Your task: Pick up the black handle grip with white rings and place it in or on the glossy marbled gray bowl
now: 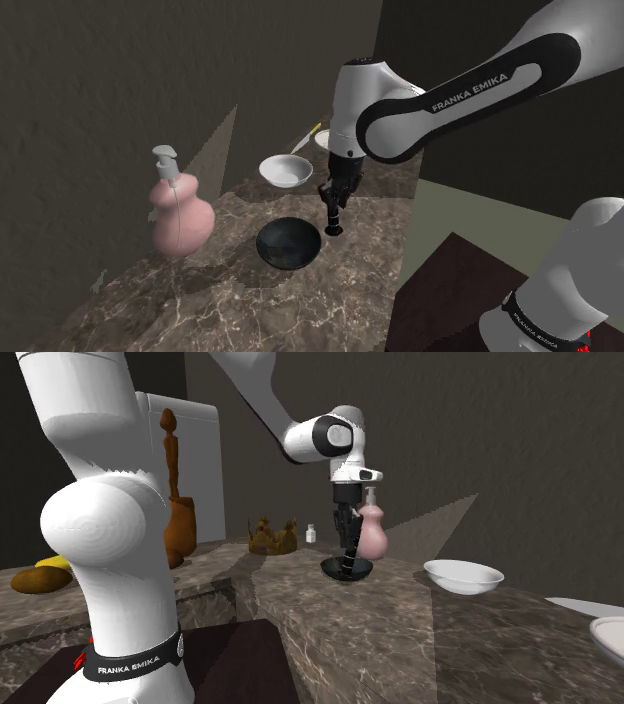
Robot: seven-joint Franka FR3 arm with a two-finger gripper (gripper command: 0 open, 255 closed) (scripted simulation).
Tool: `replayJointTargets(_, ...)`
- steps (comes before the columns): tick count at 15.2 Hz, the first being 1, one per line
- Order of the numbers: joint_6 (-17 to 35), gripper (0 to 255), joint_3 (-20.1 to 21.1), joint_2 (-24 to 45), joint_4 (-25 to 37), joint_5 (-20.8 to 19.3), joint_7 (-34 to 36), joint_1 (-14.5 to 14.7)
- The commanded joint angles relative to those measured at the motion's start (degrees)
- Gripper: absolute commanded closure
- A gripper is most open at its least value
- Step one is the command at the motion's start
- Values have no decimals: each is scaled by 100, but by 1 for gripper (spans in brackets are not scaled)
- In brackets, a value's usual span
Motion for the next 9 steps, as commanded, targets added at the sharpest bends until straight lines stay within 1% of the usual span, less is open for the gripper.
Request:
replayJointTargets(1, -100, 255, 124, 326, 417, -110, 260, 48)
replayJointTargets(5, -260, 255, 342, 1054, 1264, -409, 820, 206)
replayJointTargets(9, -502, 255, 467, 1794, 2184, -741, 1327, 432)
